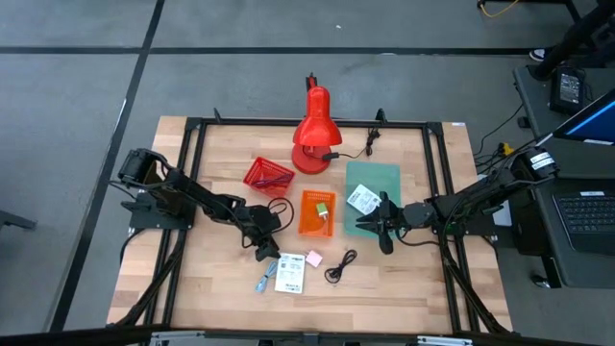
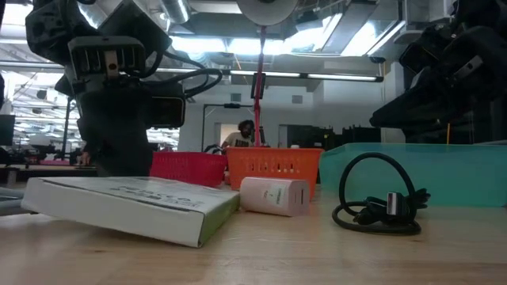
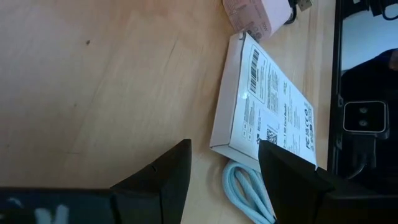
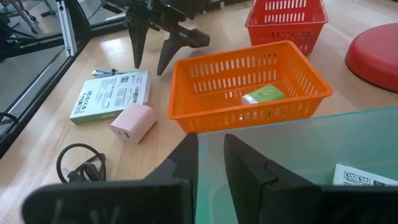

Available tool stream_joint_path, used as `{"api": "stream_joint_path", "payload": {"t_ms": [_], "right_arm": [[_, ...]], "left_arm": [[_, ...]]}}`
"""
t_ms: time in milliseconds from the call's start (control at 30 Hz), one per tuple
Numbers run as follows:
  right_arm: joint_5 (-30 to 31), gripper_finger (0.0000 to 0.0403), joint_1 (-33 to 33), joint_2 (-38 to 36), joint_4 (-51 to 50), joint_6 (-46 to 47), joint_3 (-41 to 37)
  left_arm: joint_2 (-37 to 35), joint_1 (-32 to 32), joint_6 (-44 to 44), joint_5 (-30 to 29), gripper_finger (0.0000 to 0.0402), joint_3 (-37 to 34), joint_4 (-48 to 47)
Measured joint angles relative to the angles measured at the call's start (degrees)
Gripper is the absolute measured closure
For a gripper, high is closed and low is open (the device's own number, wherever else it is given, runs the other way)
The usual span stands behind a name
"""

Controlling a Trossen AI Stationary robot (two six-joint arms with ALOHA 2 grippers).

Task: Pick and place items into bin
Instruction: Put the white card reader box into the light blue bin

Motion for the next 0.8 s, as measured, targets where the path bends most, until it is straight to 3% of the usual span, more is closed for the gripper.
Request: {"api": "stream_joint_path", "payload": {"t_ms": [800], "right_arm": [[0.00, 0.0344, 0.00, 0.00, 0.02, 0.02, 0.00]], "left_arm": [[-0.09, 0.00, -1.49, -0.12, 0.0219, 0.00, 2.60]]}}
